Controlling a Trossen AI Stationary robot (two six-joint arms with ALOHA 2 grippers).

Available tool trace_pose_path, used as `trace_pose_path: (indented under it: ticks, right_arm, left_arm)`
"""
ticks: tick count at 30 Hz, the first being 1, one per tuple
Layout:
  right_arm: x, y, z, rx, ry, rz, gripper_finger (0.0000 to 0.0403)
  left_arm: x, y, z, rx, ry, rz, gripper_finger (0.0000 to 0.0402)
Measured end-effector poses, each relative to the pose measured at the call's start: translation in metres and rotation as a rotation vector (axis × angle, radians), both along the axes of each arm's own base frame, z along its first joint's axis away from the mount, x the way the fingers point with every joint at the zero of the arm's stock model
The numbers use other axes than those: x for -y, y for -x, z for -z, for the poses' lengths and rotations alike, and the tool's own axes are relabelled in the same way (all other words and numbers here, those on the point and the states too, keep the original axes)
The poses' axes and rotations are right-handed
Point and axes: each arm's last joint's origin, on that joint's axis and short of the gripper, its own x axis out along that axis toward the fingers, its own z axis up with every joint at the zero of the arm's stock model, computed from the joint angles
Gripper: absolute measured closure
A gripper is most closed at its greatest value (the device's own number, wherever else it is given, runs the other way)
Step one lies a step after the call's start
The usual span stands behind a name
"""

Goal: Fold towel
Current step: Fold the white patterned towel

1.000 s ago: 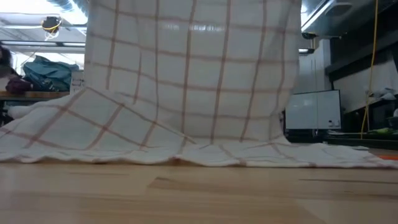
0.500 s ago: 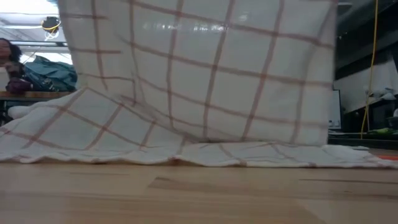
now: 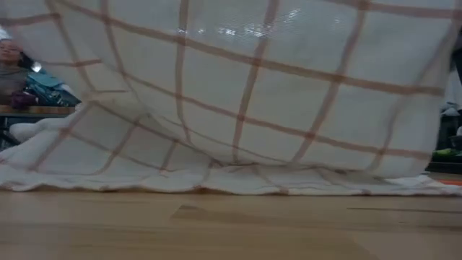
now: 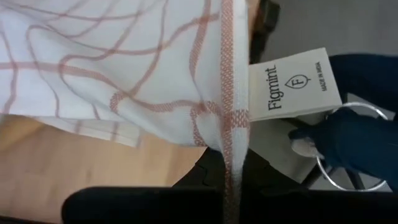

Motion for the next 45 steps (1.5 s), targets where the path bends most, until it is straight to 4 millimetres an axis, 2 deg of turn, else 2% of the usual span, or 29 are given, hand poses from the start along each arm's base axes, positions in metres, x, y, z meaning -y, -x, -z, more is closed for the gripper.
trace_pose_path:
  ticks: [5,11,17,21,25,32,36,45]
  right_arm:
    - [-0.021,0.001,0.013,-0.028,-0.005,-0.027,0.0401]
    - [-0.043,0.004,0.03,-0.062,0.027,-0.018,0.0401]
    - [-0.064,0.006,0.042,-0.069,0.003,-0.056,0.0401]
    - [-0.069,0.01,0.044,-0.072,0.009,-0.076,0.0401]
    - [-0.065,0.013,0.046,-0.077,0.074,-0.073,0.0401]
    - [-0.047,0.022,0.048,-0.134,0.29,-0.052,0.0401]
    - [-0.045,0.023,0.048,-0.143,0.316,-0.051,0.0401]
    - [-0.032,0.011,0.05,-0.09,0.403,-0.034,0.0401]
  left_arm:
    - [0.033,-0.003,0.025,-0.021,-0.01,0.005,0.0402]
    - [0.054,-0.004,0.048,-0.058,-0.026,-0.066,0.0401]
    - [0.08,-0.006,0.065,-0.046,0.068,-0.112,0.0401]
    - [0.095,-0.011,0.075,-0.031,0.112,-0.112,0.0401]
    - [0.105,-0.016,0.088,-0.032,0.108,-0.114,0.0401]
    - [0.113,-0.02,0.108,-0.043,0.04,-0.114,0.0402]
    - [0.113,-0.02,0.113,-0.052,-0.001,-0.098,0.0401]
    - [0.084,0.002,0.116,-0.086,-0.28,-0.306,0.0402]
